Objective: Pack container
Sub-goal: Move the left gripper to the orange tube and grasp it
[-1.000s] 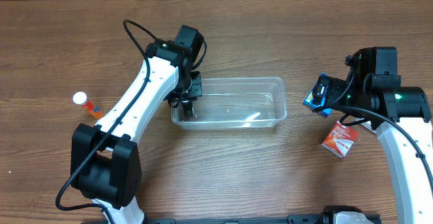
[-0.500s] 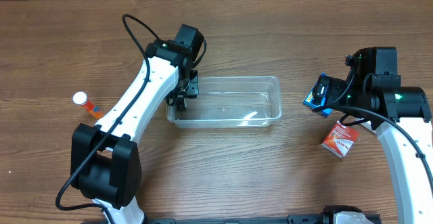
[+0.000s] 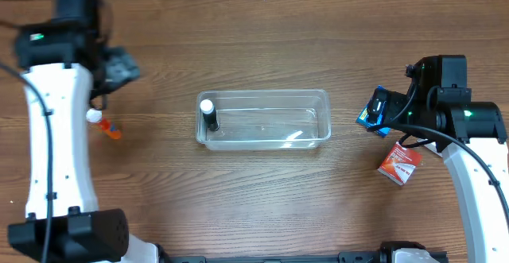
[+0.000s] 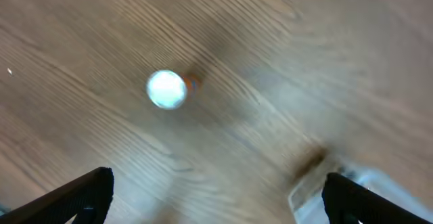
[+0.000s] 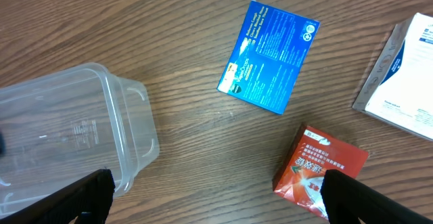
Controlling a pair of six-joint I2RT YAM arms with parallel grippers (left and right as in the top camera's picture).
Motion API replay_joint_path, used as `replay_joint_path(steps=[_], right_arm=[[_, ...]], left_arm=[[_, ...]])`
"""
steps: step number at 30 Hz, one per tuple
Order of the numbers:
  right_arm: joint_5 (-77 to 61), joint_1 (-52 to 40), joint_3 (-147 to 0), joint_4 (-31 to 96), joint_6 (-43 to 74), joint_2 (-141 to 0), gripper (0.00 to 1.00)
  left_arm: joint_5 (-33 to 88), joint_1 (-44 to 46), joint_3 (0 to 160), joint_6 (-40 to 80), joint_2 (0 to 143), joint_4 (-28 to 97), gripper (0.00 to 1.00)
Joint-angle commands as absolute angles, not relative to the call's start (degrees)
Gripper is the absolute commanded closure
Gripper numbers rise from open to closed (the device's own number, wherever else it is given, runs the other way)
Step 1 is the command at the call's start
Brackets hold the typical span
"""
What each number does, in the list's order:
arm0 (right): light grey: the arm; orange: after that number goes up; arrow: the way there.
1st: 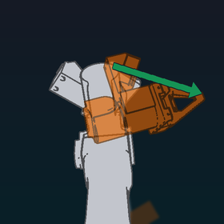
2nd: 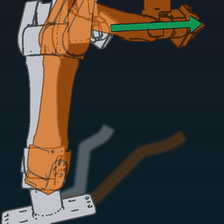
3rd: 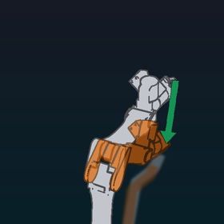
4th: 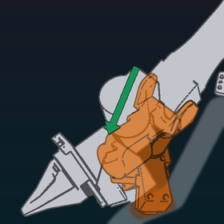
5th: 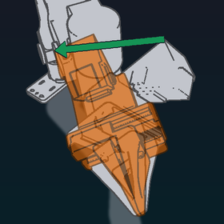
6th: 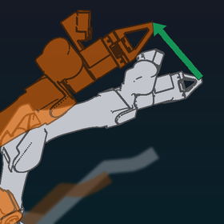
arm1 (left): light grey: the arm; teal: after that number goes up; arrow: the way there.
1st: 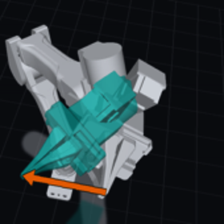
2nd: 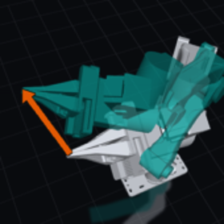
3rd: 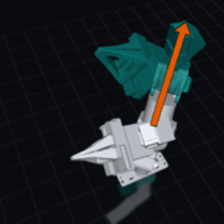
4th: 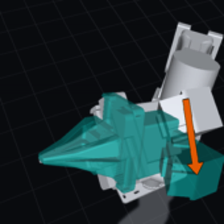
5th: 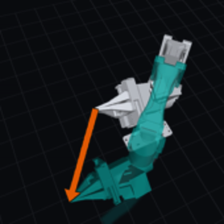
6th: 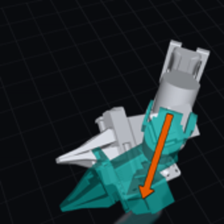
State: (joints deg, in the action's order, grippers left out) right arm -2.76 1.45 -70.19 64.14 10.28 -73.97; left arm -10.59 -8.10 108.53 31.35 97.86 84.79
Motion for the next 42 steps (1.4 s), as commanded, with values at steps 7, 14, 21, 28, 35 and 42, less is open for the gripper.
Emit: replay_joint_path(steps=[7,14,21,28,35,42], right_arm=[[-3.1,1.6,-72.1,64.4,10.2,-72.8,0.00],[-3.1,1.6,-72.1,64.5,10.3,-72.8,0.00],[-3.1,1.6,-72.1,64.5,10.3,-72.8,0.00],[-3.1,1.6,-72.1,64.5,10.3,-72.8,0.00],[-3.1,1.6,-72.1,64.7,10.3,-72.8,0.00],[-3.1,1.6,-72.1,64.7,10.3,-72.8,0.00]], left_arm=[[-3.0,-19.0,87.9,25.6,98.3,70.8,0.00],[-2.9,-22.3,83.3,22.8,101.9,63.9,0.00],[-1.3,-22.1,83.3,22.5,103.4,62.5,0.52],[-0.2,-22.1,81.0,22.5,103.8,60.2,0.43],[0.1,-22.1,80.8,22.5,103.8,59.0,0.67],[3.3,-22.0,82.1,22.5,102.4,62.6,0.96]])
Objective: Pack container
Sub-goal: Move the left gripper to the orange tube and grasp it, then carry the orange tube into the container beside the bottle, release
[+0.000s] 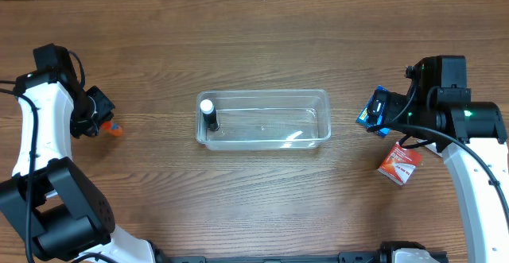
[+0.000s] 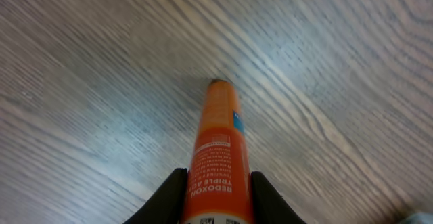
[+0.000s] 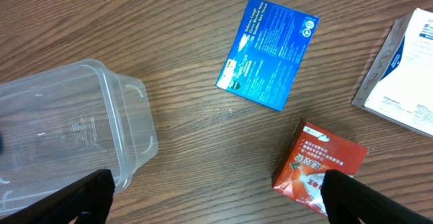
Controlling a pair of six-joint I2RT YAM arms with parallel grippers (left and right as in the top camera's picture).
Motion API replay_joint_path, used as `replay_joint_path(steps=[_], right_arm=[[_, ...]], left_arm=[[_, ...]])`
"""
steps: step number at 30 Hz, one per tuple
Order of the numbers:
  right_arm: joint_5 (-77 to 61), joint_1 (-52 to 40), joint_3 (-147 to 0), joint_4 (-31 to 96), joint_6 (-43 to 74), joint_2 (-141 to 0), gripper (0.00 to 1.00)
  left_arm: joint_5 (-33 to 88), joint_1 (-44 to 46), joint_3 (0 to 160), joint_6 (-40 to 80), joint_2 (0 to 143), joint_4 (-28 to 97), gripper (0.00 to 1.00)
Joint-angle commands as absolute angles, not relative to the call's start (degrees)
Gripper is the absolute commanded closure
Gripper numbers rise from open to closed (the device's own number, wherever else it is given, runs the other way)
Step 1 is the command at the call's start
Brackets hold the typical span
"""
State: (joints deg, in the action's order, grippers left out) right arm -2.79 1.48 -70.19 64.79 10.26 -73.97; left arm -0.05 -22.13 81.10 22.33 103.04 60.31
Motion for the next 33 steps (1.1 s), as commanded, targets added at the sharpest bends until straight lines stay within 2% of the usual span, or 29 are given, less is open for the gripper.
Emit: replay_joint_path(steps=[1,5,7,11,13,23,28,33], right_arm=[[-3.0,1.6,-72.1,64.6,10.3,-72.8,0.00],[-3.1,1.6,-72.1,64.6,10.3,-72.8,0.00],[-3.1,1.6,-72.1,64.6,10.3,-72.8,0.00],[-3.1,1.6,-72.1,64.7,10.3,-72.8,0.00],[-3.1,1.6,-72.1,64.7,10.3,-72.8,0.00],[-3.1,1.6,-72.1,64.8,10.3,-72.8,0.00],[-3.1,1.6,-72.1,64.8,10.3,-72.8,0.00],[-3.1,1.6,-72.1,64.8,10.3,-72.8,0.00]], left_arm=[[3.9,-21.5,83.0,22.5,100.7,64.2,0.96],[4.5,-13.6,89.1,21.8,91.0,73.6,0.96],[4.6,-5.4,92.5,22.5,86.5,79.4,0.96],[3.6,10.2,93.9,26.5,85.7,81.5,0.96],[1.4,14.7,93.9,27.5,87.9,81.1,0.95],[0.9,18.1,93.6,27.5,105.9,78.7,0.96],[-0.6,19.9,91.9,27.5,107.9,74.3,0.96],[-0.6,20.0,90.4,27.5,107.9,75.4,0.96]])
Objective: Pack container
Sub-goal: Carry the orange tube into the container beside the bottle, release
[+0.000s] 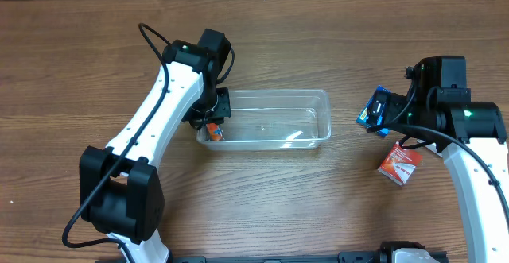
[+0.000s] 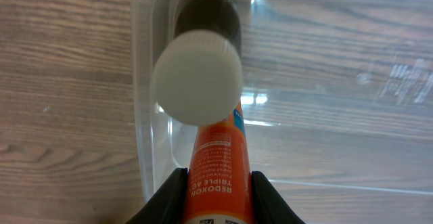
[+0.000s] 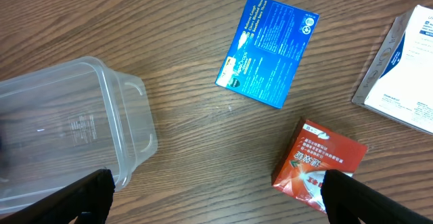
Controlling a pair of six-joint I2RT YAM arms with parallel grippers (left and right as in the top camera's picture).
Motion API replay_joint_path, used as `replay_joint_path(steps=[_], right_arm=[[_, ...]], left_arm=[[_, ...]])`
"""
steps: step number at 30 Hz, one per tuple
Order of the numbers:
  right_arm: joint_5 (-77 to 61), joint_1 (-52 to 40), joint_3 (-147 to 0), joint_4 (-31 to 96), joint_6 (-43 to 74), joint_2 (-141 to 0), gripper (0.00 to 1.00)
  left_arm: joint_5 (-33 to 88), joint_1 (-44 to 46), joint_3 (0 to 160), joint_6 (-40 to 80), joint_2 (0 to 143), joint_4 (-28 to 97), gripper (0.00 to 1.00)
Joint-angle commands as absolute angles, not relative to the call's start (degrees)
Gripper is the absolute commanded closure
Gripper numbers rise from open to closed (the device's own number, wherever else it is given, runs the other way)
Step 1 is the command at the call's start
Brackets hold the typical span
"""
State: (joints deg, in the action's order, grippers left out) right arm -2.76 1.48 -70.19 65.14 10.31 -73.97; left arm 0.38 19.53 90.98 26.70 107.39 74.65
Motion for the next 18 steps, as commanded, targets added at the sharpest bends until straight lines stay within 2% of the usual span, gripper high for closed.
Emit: replay_joint_path(steps=[1,4,5,6,7,9,13,18], right_arm=[[-3.1,1.6,-72.1,64.8,10.3,-72.8,0.00],[-3.1,1.6,-72.1,64.9,10.3,-72.8,0.00],[-3.1,1.6,-72.1,64.9,10.3,-72.8,0.00],[-3.1,1.6,-72.1,64.9,10.3,-72.8,0.00],[-3.1,1.6,-72.1,64.9,10.3,-72.8,0.00],[-3.1,1.6,-72.1,64.9,10.3,-72.8,0.00],[-3.0,1.6,-72.1,64.9,10.3,-72.8,0.00],[-3.1,1.6,-72.1,64.9,10.3,-72.8,0.00]], left_arm=[[-0.6,20.0,90.4,27.5,107.9,75.8,0.96],[-0.6,20.0,90.3,27.5,107.9,76.3,0.95],[-0.6,20.0,90.2,27.5,107.9,76.2,0.91],[-0.6,20.0,90.1,27.5,107.9,76.3,0.76],[-0.6,20.0,90.1,27.4,107.9,76.3,0.67],[-0.6,20.0,90.1,27.4,107.9,76.3,0.61],[-0.6,20.0,90.1,27.4,107.9,76.4,0.59],[-0.7,19.9,90.1,26.5,107.9,76.9,0.62]])
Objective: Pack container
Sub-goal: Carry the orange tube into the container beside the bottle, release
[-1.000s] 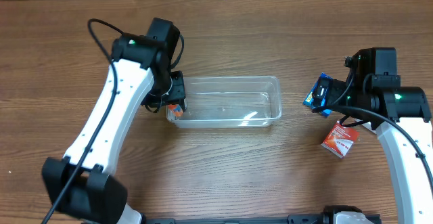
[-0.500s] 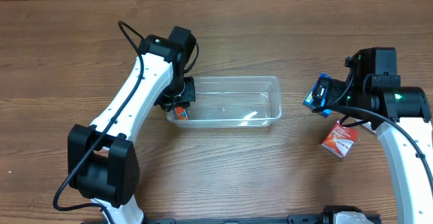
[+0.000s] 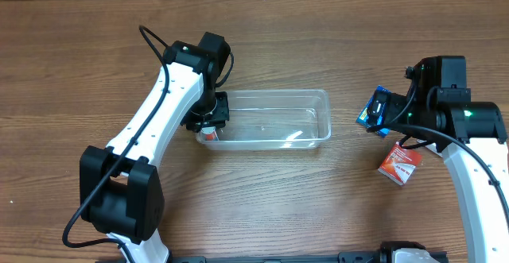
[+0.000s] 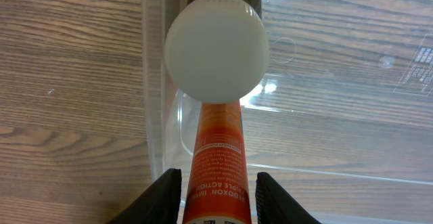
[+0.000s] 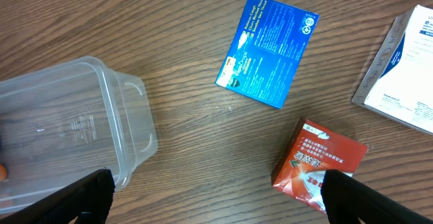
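A clear plastic container (image 3: 318, 94) sits mid-table. At its left end stands a black bottle with a white cap (image 4: 216, 48), and beside it an orange tube (image 4: 218, 149). My left gripper (image 4: 216, 200) hangs over that end, open, with a small gap between each finger (image 4: 169, 197) and the tube. My right gripper (image 5: 216, 193) is wide open above the table to the right of the container (image 5: 74, 129), holding nothing.
A blue box (image 5: 268, 50), a red packet (image 5: 318, 162) and a white box (image 5: 406, 75) lie on the wood right of the container. In the overhead view my right arm covers part of the blue box (image 3: 367, 118); the red packet (image 3: 400, 164) lies nearer the front.
My left fingers, then pressed against the orange tube, now stand apart from it. The tube rests in the container's left end. My right arm has not moved.
My left gripper hung open over the orange tube lying on the table at the far left. Then it was shut on the tube there. Then it held the tube inside the container beside the black bottle, and now it has let go.
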Controlling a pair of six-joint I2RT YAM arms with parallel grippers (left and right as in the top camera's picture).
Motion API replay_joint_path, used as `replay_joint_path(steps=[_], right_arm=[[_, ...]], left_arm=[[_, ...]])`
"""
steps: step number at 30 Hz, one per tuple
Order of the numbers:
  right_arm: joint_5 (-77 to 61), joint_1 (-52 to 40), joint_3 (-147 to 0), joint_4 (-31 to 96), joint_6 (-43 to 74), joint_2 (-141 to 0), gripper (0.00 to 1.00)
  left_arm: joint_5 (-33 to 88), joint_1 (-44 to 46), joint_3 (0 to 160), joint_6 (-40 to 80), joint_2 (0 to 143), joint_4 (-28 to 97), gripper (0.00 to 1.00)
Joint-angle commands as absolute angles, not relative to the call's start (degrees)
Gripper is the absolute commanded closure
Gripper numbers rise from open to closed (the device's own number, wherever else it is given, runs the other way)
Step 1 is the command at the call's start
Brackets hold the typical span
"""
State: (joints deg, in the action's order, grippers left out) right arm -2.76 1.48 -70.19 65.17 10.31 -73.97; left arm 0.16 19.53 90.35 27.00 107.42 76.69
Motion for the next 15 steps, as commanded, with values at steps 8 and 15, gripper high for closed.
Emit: replay_joint_path(steps=[8,15], right_arm=[[-3.1,1.6,-72.1,64.9,10.3,-72.8,0.00],[-3.0,1.6,-72.1,64.9,10.3,-72.8,0.00]], left_arm=[[-3.7,19.8,91.6,25.5,103.9,76.5,0.42],[-4.4,19.9,97.3,23.8,96.1,77.0,0.81]])
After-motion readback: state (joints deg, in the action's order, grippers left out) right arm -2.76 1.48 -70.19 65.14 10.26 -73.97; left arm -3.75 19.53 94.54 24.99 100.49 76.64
